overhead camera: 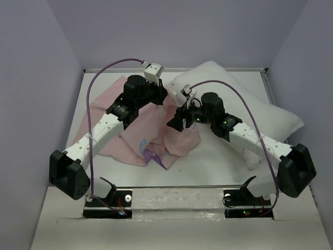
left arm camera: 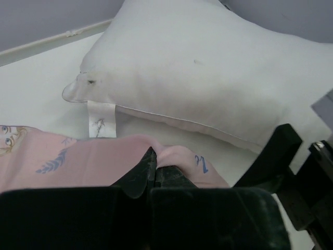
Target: Put the pillow into the pillowcase
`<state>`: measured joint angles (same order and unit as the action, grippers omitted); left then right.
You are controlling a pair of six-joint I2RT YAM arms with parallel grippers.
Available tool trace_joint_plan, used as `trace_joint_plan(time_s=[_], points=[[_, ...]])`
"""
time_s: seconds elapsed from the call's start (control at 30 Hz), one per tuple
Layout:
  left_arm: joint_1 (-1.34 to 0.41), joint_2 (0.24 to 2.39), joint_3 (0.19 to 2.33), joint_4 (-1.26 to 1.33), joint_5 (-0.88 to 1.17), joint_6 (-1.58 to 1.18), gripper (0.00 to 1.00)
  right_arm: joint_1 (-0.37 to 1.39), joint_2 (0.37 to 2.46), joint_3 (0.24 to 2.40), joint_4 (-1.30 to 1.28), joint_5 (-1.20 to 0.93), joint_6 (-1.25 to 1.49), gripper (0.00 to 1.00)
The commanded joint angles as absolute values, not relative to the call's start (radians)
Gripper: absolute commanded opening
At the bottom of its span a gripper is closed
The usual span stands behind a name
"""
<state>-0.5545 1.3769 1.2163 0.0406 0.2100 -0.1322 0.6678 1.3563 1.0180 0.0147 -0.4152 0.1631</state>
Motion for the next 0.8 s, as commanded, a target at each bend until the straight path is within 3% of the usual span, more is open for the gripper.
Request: trace_joint_plan(time_s=[0.0,0.37,0.4,0.47,0.5,0.53,0.57,0.6,0.63,0.67,0.77], points=[[-0.554,1.324,1.258,0.094,0.278,-0.175,0.00,0.657,1.425,1.025,0.328,-0.544,0.238,0.73],[-0.554,1.302,1.239,0.080,0.347,-0.218,0.00,0.666,1.540,1.097,0.446,-0.368,0.256,0.76],[-0.552,1.301,1.239,0.071,0.345,-0.213,0.00,0.666,1.542,1.101,0.454,-0.385,0.256,0.64],[-0.552,1.296,1.244,0.046,0.298,-0.199,0.00,0.666,1.520,1.060,0.504,-0.411,0.290,0.50],[-0.554,1.296,1.247,0.037,0.276,-0.186,0.00,0.666,1.490,1.043,0.550,-0.413,0.301,0.25],[-0.552,1.298,1.250,0.026,0.259,-0.181,0.02,0.666,1.476,1.031,0.561,-0.413,0.311,0.14],[-0.554,1.301,1.255,0.018,0.247,-0.179,0.13,0.666,1.464,1.022,0.571,-0.416,0.324,0.04],[-0.554,1.301,1.264,0.009,0.235,-0.178,0.21,0.666,1.453,1.014,0.577,-0.423,0.333,0.00],[-0.552,1.298,1.267,0.008,0.235,-0.176,0.41,0.666,1.431,1.011,0.580,-0.425,0.340,0.00],[-0.552,1.292,1.272,0.002,0.216,-0.176,0.53,0.666,1.421,1.009,0.580,-0.420,0.354,0.00],[-0.552,1.220,1.264,0.002,0.146,-0.173,0.68,0.657,1.387,1.012,0.523,-0.394,0.370,0.00]])
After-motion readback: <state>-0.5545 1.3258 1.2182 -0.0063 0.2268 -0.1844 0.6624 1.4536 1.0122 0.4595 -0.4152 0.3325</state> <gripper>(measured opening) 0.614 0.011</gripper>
